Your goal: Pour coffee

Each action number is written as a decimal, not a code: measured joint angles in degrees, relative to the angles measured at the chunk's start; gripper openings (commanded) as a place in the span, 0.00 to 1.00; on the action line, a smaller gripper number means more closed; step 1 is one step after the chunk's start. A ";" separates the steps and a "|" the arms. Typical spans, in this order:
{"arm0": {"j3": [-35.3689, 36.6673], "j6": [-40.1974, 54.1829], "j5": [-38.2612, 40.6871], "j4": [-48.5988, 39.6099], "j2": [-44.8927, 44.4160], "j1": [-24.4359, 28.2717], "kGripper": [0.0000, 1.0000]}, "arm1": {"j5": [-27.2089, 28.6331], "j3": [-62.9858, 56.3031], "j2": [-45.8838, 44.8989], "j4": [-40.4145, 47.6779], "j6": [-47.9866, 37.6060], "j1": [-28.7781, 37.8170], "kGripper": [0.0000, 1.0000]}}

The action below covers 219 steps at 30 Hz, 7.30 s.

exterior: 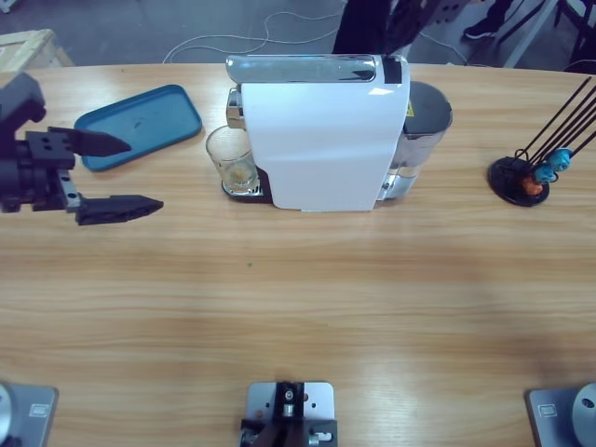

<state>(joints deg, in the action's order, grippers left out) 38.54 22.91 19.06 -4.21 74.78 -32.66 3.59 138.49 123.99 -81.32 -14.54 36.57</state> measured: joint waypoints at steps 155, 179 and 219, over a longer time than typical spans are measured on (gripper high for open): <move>-0.03 0.00 0.00 1.27 2.20 -0.01 1.00 | 2.81 2.45 0.78 -1.71 2.44 1.41 0.99; -0.03 0.00 0.00 1.33 2.19 -0.01 1.00 | 2.28 0.45 -3.24 -3.40 1.03 2.25 1.00; -0.02 -1.41 0.00 -4.66 -2.72 -2.27 1.00 | 5.46 -43.07 -32.22 22.70 -2.50 6.67 1.00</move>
<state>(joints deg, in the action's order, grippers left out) 38.52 21.50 19.06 -8.88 72.06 -34.93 9.04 95.42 91.77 -58.62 -17.04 43.24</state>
